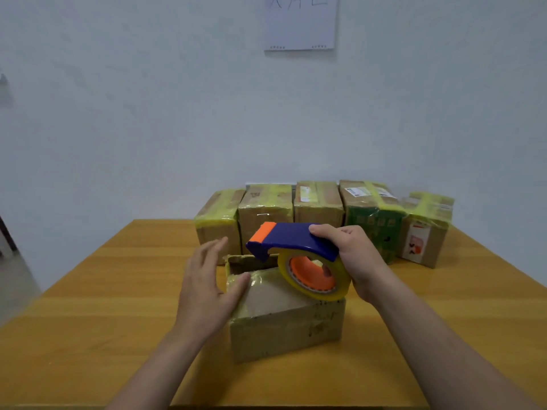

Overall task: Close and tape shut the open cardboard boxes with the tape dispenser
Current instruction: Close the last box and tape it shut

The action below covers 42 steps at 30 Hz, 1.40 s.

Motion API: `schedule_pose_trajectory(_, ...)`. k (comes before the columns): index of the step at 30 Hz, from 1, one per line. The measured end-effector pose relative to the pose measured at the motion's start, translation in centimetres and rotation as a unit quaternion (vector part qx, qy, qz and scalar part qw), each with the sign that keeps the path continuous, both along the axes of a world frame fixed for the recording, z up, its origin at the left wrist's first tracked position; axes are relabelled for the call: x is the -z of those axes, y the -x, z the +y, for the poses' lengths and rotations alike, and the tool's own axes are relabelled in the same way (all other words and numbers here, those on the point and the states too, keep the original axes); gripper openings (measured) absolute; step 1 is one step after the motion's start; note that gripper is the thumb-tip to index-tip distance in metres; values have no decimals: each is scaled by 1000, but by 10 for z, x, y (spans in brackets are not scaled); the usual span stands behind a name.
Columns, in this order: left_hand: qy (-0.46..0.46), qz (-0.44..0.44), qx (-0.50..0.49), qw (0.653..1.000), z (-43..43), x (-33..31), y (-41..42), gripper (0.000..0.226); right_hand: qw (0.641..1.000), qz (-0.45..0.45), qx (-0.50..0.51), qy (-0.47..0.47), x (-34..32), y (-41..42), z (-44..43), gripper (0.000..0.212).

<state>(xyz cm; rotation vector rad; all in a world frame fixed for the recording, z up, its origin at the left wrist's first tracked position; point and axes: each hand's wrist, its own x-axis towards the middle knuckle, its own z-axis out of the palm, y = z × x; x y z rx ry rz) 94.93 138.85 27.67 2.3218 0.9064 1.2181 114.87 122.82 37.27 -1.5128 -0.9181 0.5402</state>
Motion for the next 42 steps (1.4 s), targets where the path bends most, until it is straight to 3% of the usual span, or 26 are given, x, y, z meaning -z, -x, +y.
schedule_pose_trajectory(4,95,5,119,988,11,12,6,36,1000,-20,-9,15,3,0,5,59)
schedule_pose_trajectory(10,118,25,159,980,16,11,13,32,997,37,-62,19,-20,-12,8,42)
schedule_pose_trajectory(15,155,24,211,965,15,8,12,30,995,-8,-87,43,-25,-17,14,38)
schedule_pose_trajectory(20,108,78,195,972,10,5,13,33,988,-75,-104,87,-6,-20,16,45)
schedule_pose_trajectory(24,68,127,149,978,9,-3,13,34,985,-63,-125,102,-4,-29,12,52)
schedule_pose_trajectory(28,9,111,90,990,-3,-22,12,40,983,-67,-141,98,-4,-30,12,44)
schedule_pose_trajectory(31,75,77,89,990,-8,-32,11,34,985,-59,-139,83,0,-30,13,40)
schedule_pose_trajectory(33,213,13,105,971,-7,-41,11,23,986,-56,-138,72,4,-32,13,43)
schedule_pose_trajectory(36,420,-36,158,893,-4,-56,9,20,987,-58,-139,47,9,-36,13,50)
schedule_pose_trajectory(39,512,-62,216,829,-5,-65,3,28,988,-56,-143,18,15,-41,14,54)
schedule_pose_trajectory(42,565,-105,250,779,-8,-68,-3,29,987,-49,-156,-11,19,-43,13,45)
